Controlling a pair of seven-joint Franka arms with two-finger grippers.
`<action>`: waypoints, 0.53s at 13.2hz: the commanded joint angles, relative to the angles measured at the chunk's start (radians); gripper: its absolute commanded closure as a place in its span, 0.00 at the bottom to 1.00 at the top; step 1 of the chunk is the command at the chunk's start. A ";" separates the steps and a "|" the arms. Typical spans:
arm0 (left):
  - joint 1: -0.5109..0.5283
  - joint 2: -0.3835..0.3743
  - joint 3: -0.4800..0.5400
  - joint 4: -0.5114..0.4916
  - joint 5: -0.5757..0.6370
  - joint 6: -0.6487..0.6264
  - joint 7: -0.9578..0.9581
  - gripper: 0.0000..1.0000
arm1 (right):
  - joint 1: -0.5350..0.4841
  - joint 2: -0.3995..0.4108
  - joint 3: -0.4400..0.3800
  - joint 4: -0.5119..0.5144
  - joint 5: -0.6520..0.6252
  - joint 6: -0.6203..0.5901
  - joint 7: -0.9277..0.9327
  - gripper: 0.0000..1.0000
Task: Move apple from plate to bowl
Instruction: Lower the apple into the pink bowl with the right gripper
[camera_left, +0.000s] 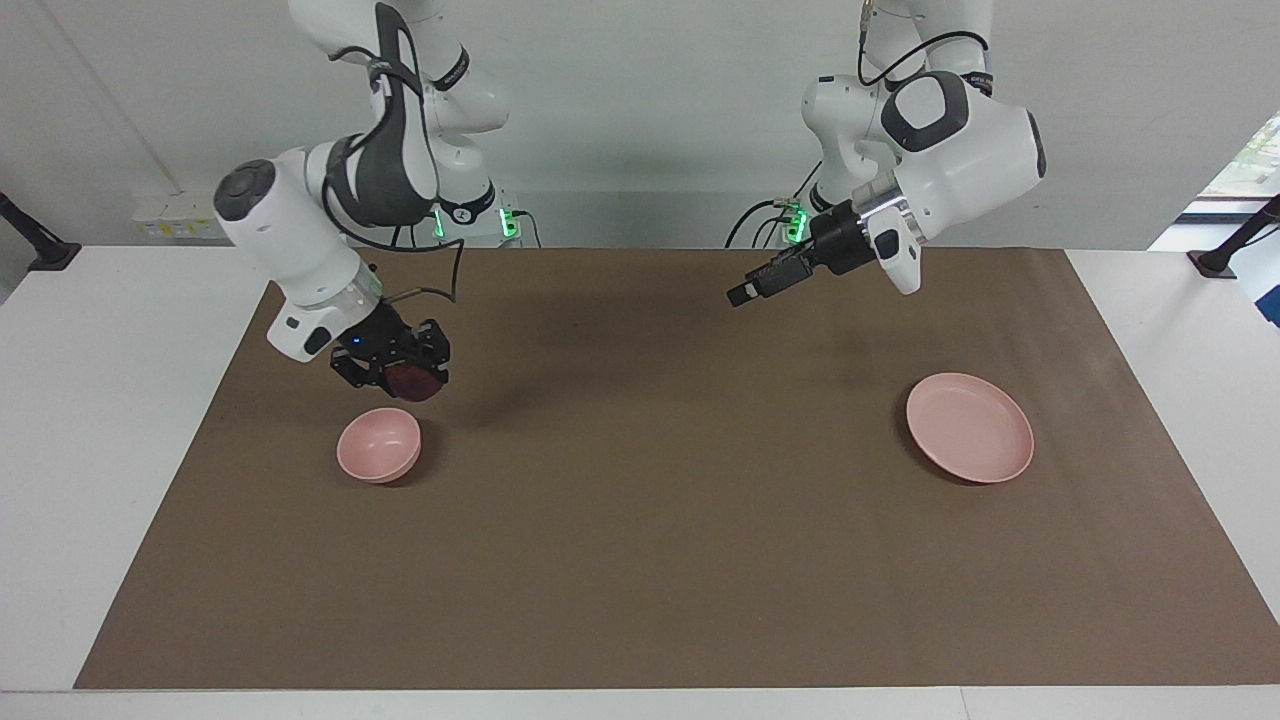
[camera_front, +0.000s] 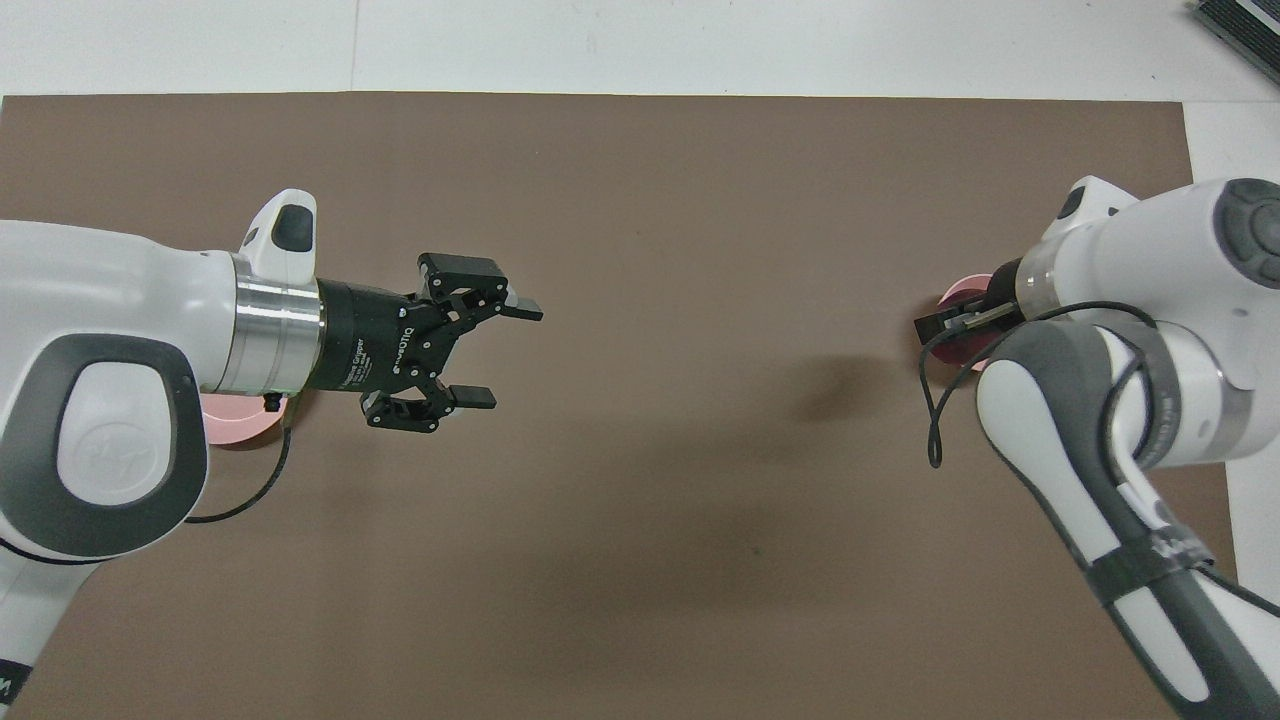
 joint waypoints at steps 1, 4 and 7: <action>0.033 0.008 -0.006 0.018 0.101 -0.004 0.129 0.00 | -0.031 0.069 0.001 0.030 -0.108 0.078 -0.019 1.00; 0.043 0.012 -0.005 0.033 0.204 -0.004 0.318 0.00 | -0.041 0.096 0.001 0.028 -0.112 0.102 -0.019 1.00; 0.047 0.016 -0.006 0.058 0.389 -0.004 0.397 0.00 | -0.064 0.108 0.001 0.015 -0.103 0.102 -0.022 1.00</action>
